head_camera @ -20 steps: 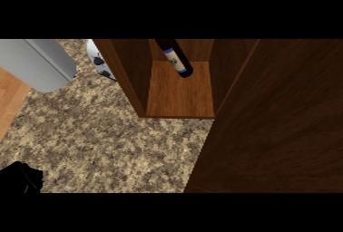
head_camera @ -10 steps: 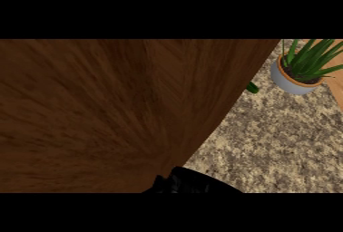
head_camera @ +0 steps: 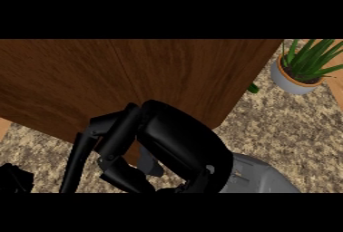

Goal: Pick up the wine, place it into the cabinet and close the cabinet

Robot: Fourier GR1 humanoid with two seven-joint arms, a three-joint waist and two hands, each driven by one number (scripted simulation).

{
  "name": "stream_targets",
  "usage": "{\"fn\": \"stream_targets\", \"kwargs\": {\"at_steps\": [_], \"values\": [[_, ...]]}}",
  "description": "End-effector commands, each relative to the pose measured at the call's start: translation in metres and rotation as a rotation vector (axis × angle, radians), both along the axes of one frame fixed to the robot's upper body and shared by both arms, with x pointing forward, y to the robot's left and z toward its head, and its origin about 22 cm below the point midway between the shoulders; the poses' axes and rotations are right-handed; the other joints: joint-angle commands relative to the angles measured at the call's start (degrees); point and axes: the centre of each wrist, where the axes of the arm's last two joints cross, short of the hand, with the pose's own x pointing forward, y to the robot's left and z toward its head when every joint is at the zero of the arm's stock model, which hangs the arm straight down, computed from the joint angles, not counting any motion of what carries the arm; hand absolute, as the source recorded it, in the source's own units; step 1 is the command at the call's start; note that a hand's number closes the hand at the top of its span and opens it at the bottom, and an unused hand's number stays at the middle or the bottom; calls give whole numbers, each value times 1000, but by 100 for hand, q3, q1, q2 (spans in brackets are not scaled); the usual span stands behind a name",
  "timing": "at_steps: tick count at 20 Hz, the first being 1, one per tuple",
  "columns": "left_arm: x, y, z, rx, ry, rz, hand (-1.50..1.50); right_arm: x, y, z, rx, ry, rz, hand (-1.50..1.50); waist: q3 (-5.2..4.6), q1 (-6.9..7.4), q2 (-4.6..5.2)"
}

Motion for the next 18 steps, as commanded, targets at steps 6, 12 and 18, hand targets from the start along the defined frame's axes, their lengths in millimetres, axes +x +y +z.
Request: {"fn": "stream_targets", "kwargs": {"at_steps": [6,12,18], "values": [[4,3,2,22,0,10,150,48,21,-15,6,108,-89,150,0,9,8],[-10,22,-4,31,-7,11,150,83,3,-48,2,131,-136,150,1,20,9],[6,22,0,28,-6,-11,150,125,-23,-53,12,160,-212,150,1,-11,21]]}}
